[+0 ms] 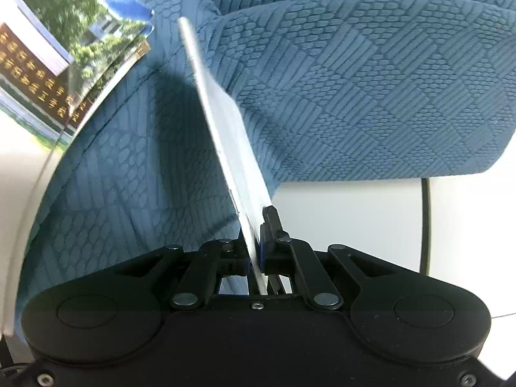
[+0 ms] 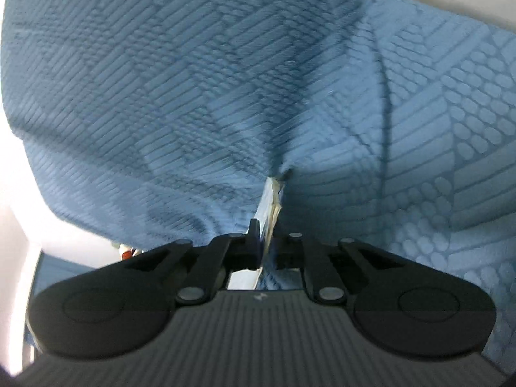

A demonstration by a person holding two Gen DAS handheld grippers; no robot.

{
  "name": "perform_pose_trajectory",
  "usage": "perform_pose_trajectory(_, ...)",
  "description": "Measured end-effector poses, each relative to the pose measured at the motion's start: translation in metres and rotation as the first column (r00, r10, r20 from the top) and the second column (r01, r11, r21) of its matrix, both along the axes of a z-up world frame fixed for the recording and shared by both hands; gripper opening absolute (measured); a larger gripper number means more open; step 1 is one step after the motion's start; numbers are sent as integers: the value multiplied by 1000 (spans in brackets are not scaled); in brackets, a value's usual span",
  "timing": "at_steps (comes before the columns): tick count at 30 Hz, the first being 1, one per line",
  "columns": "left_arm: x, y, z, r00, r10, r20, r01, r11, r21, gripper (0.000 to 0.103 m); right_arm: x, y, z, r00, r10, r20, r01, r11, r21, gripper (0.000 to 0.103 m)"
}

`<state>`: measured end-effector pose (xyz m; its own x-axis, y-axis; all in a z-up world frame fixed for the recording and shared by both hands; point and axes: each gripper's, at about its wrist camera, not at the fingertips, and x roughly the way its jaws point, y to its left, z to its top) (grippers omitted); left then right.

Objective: Organize objects
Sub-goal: 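Lift and carry the white card with both grippers over the book stack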

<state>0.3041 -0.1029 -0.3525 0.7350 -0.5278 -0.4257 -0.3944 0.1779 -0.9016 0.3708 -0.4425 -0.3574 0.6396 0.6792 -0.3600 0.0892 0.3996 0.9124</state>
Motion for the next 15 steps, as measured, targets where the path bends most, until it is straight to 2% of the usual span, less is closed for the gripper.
perform_pose_trajectory(7, -23, 11, 25, 999, -30, 24, 29, 999, 42, 6, -28, 13, 32, 998, 2, 61, 3, 996, -84, 8)
perform_pose_trajectory(15, -67, 25, 74, 996, -72, 59, 66, 993, 99, 8, -64, 31, 86, 994, -10, 106, 28, 985, -173, 9)
